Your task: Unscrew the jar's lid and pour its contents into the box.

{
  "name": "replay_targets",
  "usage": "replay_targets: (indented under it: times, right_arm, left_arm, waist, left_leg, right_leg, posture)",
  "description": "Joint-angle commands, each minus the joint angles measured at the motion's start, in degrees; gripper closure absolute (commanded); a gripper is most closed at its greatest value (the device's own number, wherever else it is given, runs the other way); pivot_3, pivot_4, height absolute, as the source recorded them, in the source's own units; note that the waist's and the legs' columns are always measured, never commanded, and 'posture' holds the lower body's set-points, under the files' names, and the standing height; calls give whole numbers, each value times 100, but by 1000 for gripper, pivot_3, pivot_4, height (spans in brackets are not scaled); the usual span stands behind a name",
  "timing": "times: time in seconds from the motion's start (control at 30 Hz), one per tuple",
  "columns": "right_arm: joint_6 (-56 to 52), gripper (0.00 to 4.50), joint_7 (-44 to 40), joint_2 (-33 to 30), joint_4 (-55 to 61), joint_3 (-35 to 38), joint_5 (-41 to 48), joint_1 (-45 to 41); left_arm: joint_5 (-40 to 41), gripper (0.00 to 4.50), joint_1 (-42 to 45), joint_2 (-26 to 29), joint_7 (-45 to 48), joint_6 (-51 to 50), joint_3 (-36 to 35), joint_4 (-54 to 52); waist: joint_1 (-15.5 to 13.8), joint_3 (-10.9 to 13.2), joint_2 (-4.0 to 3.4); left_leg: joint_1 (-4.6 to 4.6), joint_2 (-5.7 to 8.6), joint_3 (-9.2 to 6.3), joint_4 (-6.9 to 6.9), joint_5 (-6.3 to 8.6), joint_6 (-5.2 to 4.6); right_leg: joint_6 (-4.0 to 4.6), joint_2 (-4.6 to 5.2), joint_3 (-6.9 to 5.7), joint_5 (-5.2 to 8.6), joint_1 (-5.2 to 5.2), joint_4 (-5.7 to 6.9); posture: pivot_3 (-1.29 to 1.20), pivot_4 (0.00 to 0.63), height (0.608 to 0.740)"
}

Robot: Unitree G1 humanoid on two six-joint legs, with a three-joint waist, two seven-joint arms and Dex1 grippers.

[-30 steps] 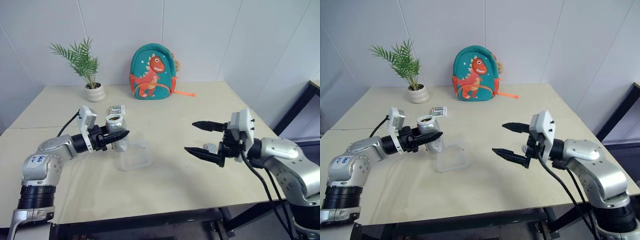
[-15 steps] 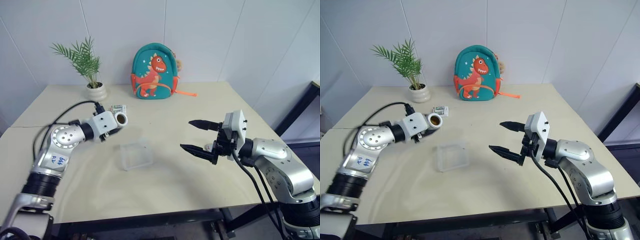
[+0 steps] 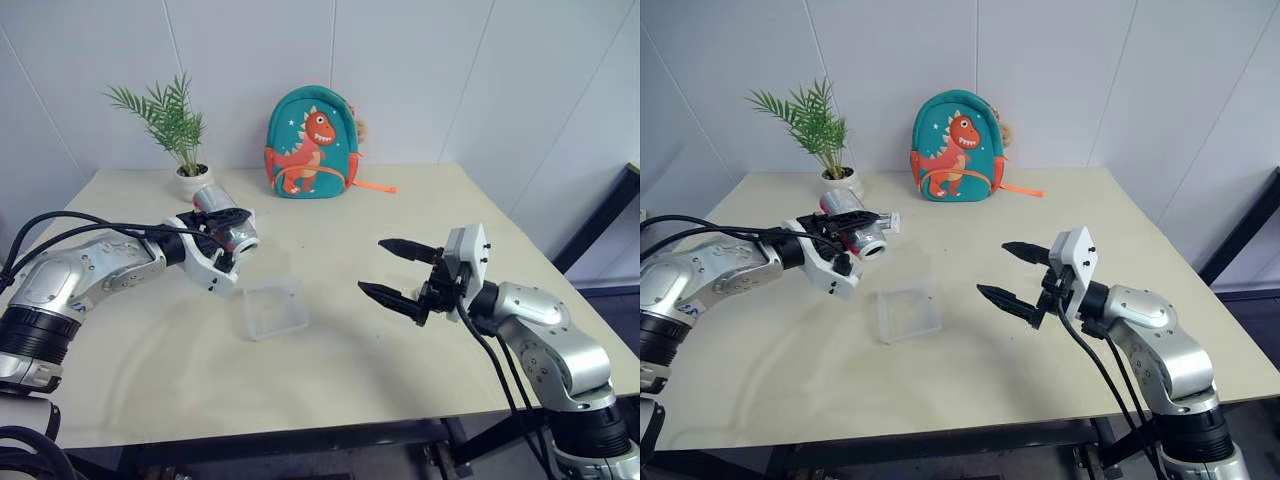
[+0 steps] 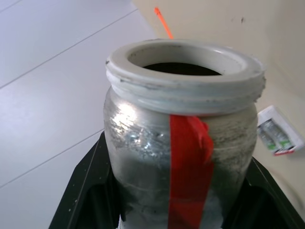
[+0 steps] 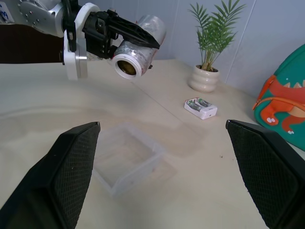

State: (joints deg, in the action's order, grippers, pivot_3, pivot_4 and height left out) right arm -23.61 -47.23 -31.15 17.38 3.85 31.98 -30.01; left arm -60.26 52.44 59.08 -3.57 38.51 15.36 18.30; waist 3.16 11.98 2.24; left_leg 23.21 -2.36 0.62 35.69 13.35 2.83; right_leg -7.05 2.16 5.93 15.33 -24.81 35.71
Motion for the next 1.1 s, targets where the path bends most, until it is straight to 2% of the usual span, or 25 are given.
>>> replay_targets:
  times: [0.03,0.3,0.47,0.77,0.93,1.03,1.1]
  right_arm:
    - [154,38,157,134,101,86,10,17]
    - [269,38,340,415,-48,87,-42,-122]
    - [311,38,332,482,-101,58,-37,-150]
    - [337,38,318,557,-226,45,-6,-278]
    - [366,38,327,633,-257,13,-28,-293]
    - [381,38,337,676,-256,4,-39,-278]
    - [386,38,346,700,-250,-8,-40,-276]
  left_arm:
    - [-693,2477,-92,-72,-854,-412,74,-341]
    - [-1250,2477,-269,-185,-1316,-843,337,-490]
    - [-1100,2477,-191,-116,-1303,-878,233,-329]
    - [-1222,2477,-472,5,-1383,-910,251,-671]
    - [-1223,2477,83,58,-1528,-1053,120,-230]
    - [-918,2477,5,61,-1449,-780,168,-334]
    - [-100,2477,-223,-93,-1006,-548,32,-312]
  waist:
    - [-1,0,0]
    - [14,0,0]
    - [8,0,0]
    - [7,0,0]
    - [2,0,1]
    - [14,-1,-1]
    - [8,-2,-3]
  left_leg:
    - [1,0,0,2,0,0]
    - [-1,0,1,18,0,0]
    - [-1,0,1,25,1,-1]
    - [-1,0,1,27,1,-2]
    - [2,0,-2,31,1,-2]
    - [1,0,3,29,3,-4]
    - [-2,0,4,27,6,-6]
  right_leg:
    - [0,0,0,0,-1,3]
    - [0,-1,0,0,-1,20]
    - [0,0,1,0,0,25]
    - [-1,0,1,-1,0,28]
    - [-2,-1,0,-1,-1,30]
    - [-4,0,2,-3,1,26]
    - [-4,0,3,-2,0,26]
  posture:
    - [0,150,740]
    - [0,150,740]
    - [0,150,740]
    - [0,150,740]
    - [0,150,740]
    - [0,150,740]
    - [0,150,740]
